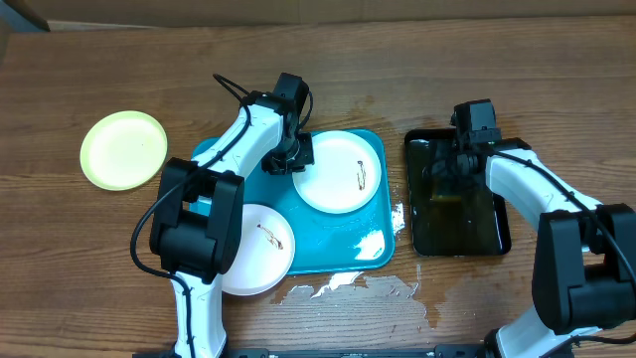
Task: Clean dirty plates on tray and stack at the side
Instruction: 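Grasp the green-and-yellow sponge with the right gripper and lift it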
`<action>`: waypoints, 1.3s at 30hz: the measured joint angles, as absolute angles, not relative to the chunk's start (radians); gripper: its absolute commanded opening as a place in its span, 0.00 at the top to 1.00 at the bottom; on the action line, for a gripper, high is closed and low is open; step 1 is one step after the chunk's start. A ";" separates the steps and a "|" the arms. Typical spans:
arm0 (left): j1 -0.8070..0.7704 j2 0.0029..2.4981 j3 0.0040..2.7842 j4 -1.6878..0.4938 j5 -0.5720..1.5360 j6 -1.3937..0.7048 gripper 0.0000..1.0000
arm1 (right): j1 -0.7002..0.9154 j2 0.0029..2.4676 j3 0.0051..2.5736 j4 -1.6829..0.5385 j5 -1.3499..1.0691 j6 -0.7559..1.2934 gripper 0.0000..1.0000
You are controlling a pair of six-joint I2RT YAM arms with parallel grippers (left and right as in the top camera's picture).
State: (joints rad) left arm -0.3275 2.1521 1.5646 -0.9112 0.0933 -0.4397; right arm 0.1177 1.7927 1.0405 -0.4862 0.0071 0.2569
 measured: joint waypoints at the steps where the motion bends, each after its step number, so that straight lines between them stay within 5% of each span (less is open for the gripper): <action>1: -0.327 2.152 1.565 -0.911 0.093 -0.440 0.86 | 0.118 1.793 1.040 -0.480 0.007 0.257 0.43; 4: -0.327 2.152 1.565 -0.911 0.093 -0.440 0.86 | 0.118 1.793 1.030 -0.457 0.009 0.257 0.48; 11: -0.327 2.151 1.563 -0.908 0.093 -0.440 0.87 | 0.118 1.793 1.021 -0.438 0.015 0.252 0.93; 13: -0.327 2.151 1.563 -0.908 0.094 -0.440 0.87 | 0.118 1.793 1.021 -0.437 0.015 0.255 0.90; 15: -0.327 2.151 1.563 -0.908 0.094 -0.440 0.87 | 0.118 1.793 1.021 -0.436 0.015 0.264 0.57; 16: -0.327 2.151 1.563 -0.908 0.094 -0.440 0.87 | 0.118 1.793 1.021 -0.435 0.017 0.257 0.50; 19: -0.327 2.151 1.563 -0.908 0.094 -0.440 0.87 | 0.118 1.793 1.023 -0.456 0.015 0.253 0.44; 28: -0.327 2.151 1.562 -0.907 0.094 -0.439 0.87 | 0.118 1.764 1.119 -0.702 0.014 0.257 0.43; 34: -0.327 2.149 1.559 -0.902 0.094 -0.440 0.86 | 0.118 1.755 1.074 -0.672 0.014 0.257 0.44; 36: -0.327 2.149 1.558 -0.901 0.094 -0.440 0.87 | 0.118 1.755 1.038 -0.614 0.014 0.257 0.51; 39: -0.327 2.149 1.557 -0.900 0.094 -0.440 0.87 | 0.118 1.760 0.993 -0.548 0.008 0.258 0.77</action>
